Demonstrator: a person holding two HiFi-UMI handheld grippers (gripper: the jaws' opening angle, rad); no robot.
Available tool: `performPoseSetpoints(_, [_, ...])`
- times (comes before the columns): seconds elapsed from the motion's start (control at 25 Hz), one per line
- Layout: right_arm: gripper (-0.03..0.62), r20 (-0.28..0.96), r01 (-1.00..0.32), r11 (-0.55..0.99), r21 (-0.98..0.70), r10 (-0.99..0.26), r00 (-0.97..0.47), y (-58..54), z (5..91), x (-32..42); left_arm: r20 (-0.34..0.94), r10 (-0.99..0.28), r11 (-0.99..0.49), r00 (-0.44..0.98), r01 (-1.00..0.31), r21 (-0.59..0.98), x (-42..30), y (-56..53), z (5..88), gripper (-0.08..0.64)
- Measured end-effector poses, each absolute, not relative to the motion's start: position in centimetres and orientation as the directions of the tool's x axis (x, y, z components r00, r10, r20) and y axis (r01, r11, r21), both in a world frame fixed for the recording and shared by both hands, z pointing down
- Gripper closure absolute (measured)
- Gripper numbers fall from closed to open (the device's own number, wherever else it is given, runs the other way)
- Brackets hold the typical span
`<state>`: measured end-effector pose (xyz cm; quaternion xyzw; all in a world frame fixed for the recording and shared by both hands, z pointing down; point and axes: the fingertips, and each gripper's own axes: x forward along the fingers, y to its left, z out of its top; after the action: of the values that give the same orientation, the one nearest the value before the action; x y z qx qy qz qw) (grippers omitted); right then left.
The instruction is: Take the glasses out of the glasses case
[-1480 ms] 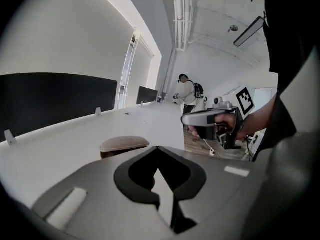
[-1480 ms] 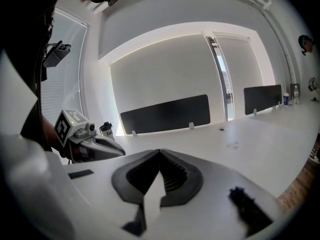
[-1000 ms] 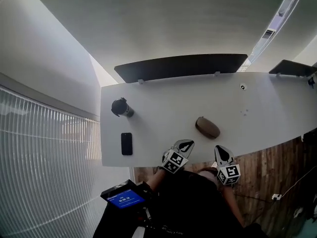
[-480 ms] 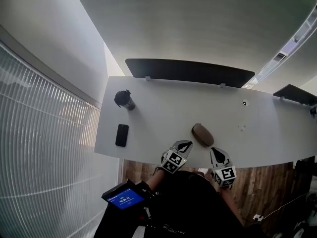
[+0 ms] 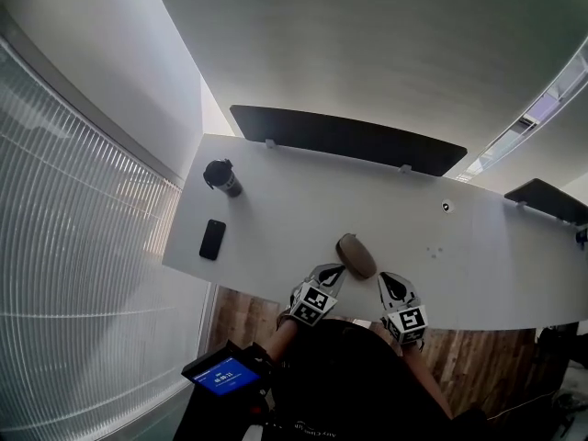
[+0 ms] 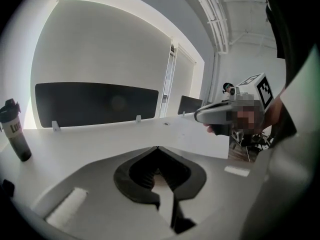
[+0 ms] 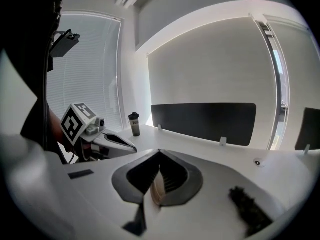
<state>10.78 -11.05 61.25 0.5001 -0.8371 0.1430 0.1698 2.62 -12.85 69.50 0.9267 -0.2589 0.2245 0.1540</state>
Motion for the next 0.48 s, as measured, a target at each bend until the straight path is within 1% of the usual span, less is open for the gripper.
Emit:
performPoseSetpoints(0.16, [0.584, 0.436, -0.846, 0.523, -0.099, -0.742, -0.51, -11.0, 61.7, 12.1, 0.527, -0.441, -0.785, 0.726, -0.597, 0.165, 4.0, -11.4, 70.1, 0.557])
performPoseSetpoints(0.28, [0.584, 0.437, -0.795, 0.597, -0.111, -0.689, -0.579, -10.5, 63.2, 12.9, 0.535, -0.489, -0.75, 0.689, -0.645, 0.147, 4.6, -10.9, 70.1, 0.557])
performPoseSetpoints(0.48, [0.584, 0.455, -0.758, 0.639, -0.128, -0.642, -0.618, -10.1, 64.4, 14.7, 0.553, -0.563, -0.665, 0.614, -0.734, 0.138, 4.5, -10.0, 69.6, 0.557])
